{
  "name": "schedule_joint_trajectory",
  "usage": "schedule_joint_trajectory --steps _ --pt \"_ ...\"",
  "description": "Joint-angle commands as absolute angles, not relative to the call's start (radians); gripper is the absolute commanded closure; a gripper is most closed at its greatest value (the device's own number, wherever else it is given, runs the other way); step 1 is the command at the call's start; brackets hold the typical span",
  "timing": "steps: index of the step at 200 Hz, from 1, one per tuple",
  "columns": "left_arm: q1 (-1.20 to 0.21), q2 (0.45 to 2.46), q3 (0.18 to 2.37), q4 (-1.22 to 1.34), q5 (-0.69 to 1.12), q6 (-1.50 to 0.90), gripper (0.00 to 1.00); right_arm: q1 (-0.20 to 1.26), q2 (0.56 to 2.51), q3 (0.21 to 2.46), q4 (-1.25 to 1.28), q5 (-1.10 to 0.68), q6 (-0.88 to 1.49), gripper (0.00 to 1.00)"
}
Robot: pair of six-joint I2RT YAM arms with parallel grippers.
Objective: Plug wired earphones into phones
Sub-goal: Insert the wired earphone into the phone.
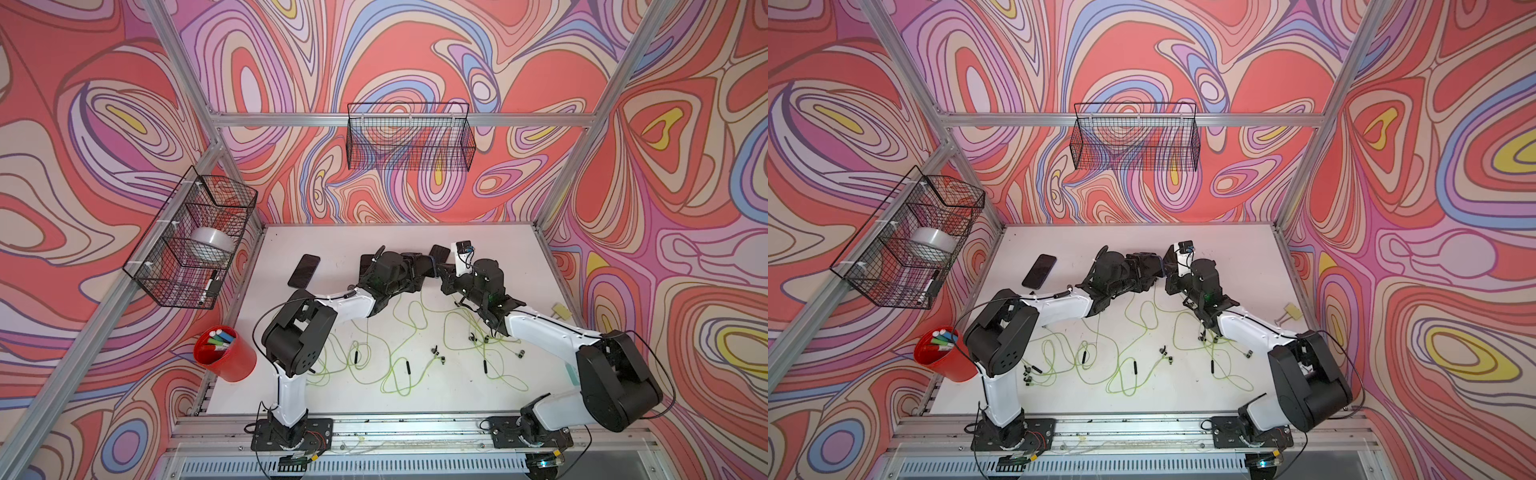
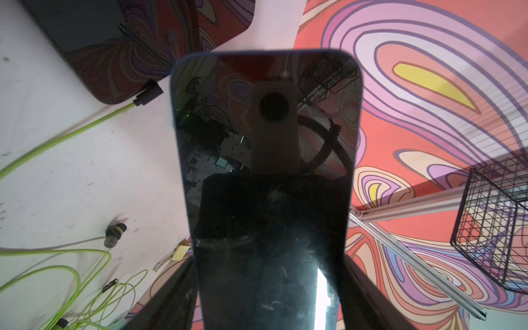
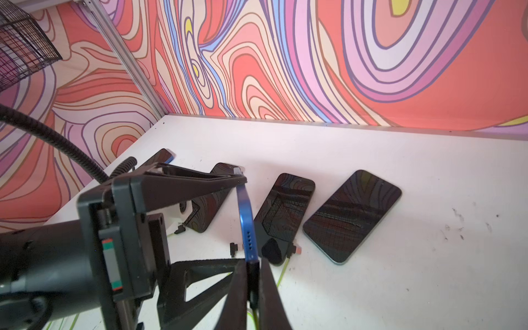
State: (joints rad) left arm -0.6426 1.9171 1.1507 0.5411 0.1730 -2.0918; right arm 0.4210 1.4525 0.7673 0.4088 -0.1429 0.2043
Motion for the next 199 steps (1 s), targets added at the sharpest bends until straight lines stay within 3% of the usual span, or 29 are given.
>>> schedule_joint_trajectory --steps 1,86,199 --pt "-0.695 1.866 1.150 0.671 0.247 -2.363 1.00 0.436 1.445 0.750 0.508 -0.193 0.197 1.00" --pt "-0.697 1.873 1.170 0.672 0.247 -2.394 1.00 0.436 1.516 0.809 0.385 -0.251 0.191 1.00" --pt "-0.661 1.901 1.126 0.667 0.218 -2.402 1.00 0.405 1.354 0.757 0.318 -0.215 0.225 1.00"
